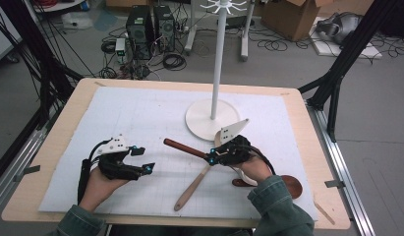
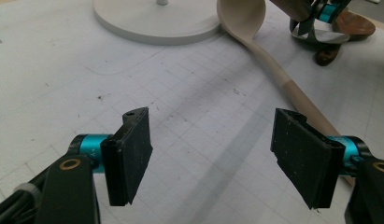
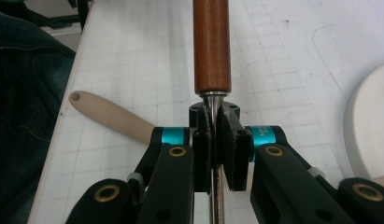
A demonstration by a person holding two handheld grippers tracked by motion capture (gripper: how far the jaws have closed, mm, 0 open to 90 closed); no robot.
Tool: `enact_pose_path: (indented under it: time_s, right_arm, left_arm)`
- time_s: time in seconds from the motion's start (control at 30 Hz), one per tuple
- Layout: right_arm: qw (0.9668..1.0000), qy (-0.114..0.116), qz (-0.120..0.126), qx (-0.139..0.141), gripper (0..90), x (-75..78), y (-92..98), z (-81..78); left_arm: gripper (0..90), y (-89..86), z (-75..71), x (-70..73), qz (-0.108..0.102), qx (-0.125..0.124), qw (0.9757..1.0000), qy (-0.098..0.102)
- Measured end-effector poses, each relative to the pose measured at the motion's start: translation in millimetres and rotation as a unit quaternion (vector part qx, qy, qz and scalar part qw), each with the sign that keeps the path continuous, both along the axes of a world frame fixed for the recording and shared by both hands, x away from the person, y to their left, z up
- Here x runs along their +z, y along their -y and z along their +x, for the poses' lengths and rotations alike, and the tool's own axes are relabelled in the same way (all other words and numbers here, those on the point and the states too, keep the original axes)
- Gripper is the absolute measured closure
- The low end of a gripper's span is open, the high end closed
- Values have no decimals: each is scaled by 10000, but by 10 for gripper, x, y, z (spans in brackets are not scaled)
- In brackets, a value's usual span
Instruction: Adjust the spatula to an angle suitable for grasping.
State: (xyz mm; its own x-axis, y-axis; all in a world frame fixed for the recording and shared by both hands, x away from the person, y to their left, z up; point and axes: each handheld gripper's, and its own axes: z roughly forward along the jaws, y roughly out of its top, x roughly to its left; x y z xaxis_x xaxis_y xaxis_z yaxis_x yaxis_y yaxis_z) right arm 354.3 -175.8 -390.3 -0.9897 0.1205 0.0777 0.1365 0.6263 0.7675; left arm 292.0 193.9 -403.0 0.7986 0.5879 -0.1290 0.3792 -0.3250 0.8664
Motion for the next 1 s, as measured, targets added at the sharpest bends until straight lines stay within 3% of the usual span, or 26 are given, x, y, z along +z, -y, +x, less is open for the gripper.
enact_pose_path:
  time_s: [0.47,0.77,1.0]
  right_arm:
    - [9996,-63,255,-143,843,37,-44,-38]
    - [9989,-78,393,-242,843,50,-114,-50]
    - [9982,-103,497,-320,843,48,-165,-30]
  left_arm:
    - [331,44,14,32,-74,-71,9999,-40]
    - [351,115,109,169,-205,-183,9996,-78]
    - [368,175,210,198,-351,-221,9990,-192]
